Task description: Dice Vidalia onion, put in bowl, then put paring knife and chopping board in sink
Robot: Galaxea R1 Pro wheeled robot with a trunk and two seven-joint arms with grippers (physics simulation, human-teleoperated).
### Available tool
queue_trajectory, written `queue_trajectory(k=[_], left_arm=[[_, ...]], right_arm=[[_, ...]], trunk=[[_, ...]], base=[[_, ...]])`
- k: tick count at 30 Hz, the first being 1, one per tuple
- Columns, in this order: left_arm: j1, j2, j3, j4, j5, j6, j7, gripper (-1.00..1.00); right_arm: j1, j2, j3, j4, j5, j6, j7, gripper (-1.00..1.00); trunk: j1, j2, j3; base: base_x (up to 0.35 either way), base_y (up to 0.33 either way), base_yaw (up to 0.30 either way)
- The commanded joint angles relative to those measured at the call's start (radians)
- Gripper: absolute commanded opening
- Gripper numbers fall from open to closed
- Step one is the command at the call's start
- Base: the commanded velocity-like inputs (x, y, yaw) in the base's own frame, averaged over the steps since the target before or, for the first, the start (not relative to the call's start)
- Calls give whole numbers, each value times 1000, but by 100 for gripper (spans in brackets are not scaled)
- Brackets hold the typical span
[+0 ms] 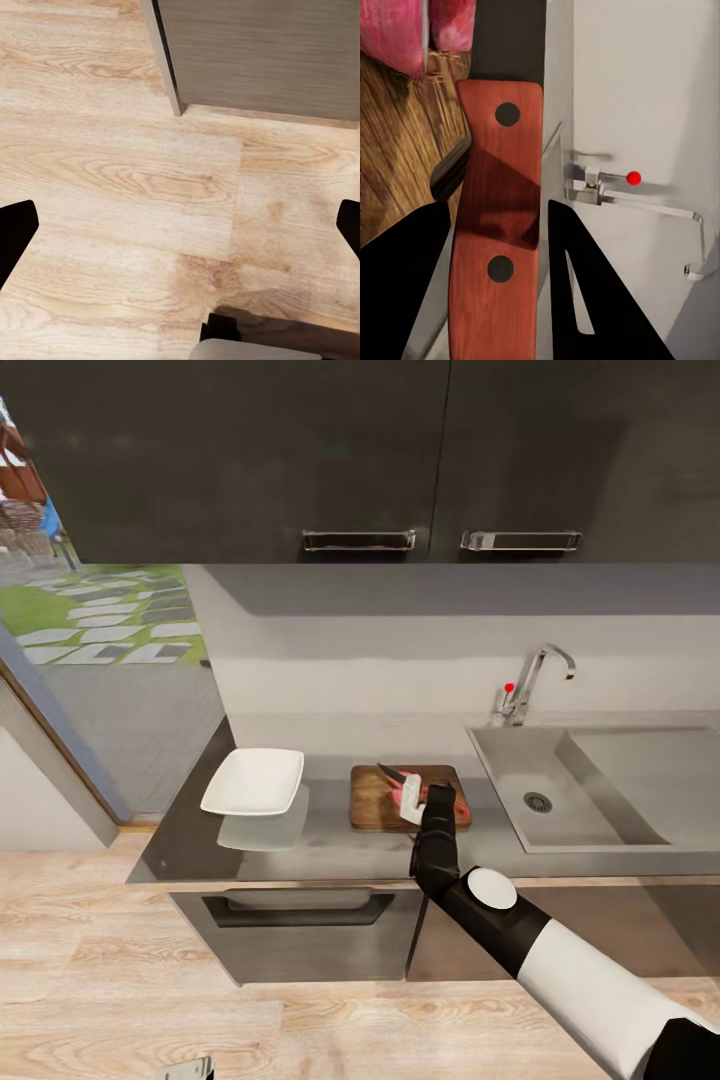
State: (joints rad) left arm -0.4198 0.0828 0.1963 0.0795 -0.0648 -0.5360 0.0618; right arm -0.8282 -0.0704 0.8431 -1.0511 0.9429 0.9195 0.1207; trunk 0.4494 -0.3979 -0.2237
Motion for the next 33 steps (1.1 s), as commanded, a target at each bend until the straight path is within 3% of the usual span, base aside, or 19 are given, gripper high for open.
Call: queue_trajectory(k=[1, 33], left_arm=[[-2, 0, 3, 5, -7, -7, 6, 100], [-2, 0, 3, 5, -7, -7, 6, 100]], right_arm=[[-2, -1, 4, -1, 11, 6, 10, -100], [-2, 0, 4, 0, 11, 6, 10, -100]], trunk=[[1, -2, -2], [1, -2, -2]], base=[[0, 0, 0], [0, 0, 0]])
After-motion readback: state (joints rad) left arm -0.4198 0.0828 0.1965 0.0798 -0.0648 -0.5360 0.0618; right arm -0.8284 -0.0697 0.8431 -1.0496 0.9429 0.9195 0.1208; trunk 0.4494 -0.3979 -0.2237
